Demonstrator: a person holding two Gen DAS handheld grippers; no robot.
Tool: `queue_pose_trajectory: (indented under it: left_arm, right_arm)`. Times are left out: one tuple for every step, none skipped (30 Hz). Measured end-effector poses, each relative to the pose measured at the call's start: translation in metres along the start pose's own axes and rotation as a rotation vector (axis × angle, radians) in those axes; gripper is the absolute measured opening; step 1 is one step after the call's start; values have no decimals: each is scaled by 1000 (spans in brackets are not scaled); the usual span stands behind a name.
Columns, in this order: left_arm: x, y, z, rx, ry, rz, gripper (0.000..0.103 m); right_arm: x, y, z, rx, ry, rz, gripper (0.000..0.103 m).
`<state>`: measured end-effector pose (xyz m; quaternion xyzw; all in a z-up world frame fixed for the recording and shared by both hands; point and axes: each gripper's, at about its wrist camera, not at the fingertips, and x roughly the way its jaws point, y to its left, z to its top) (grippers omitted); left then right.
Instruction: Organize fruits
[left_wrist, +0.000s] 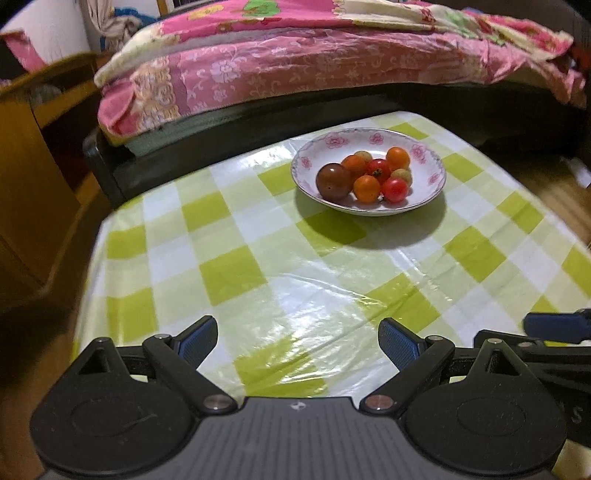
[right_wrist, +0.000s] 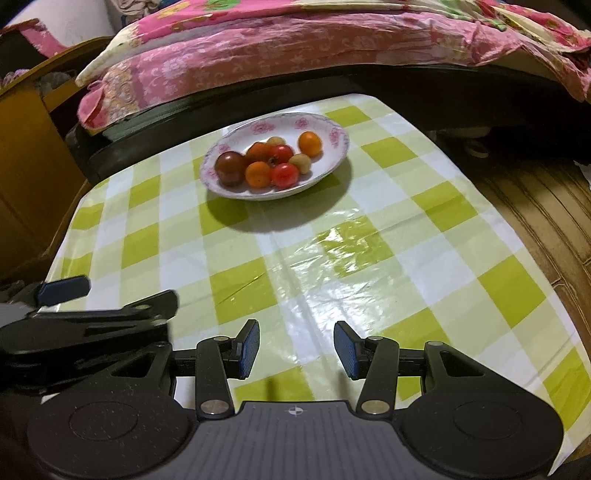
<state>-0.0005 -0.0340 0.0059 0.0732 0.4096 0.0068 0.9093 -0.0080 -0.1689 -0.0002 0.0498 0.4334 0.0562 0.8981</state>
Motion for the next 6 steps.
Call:
queue_pose_trajectory:
  left_arm:
    - [-1,-1,1,4,-3,8,101]
    - [-2,0,2,1,-5,11,101]
    - [-3,1,2,-4,-7,8,101]
    - [-3,2,3,-14,-7,3,101]
    - [-4,3,3,-21,-6,0,101]
    - [-4,2,4,-22,-6,0,101]
  right_arm:
    - [-1,2,0,-8,-4,0,43]
    - [-2,2,0,-11,-7,-2,43]
    - [-2,1,1,-9,-9,2,43]
    - [-3,0,2,-1,-8,10,43]
    - [-3,-2,3,8,-6,18,43]
    - [-4,-3,4,13,-7,24,43]
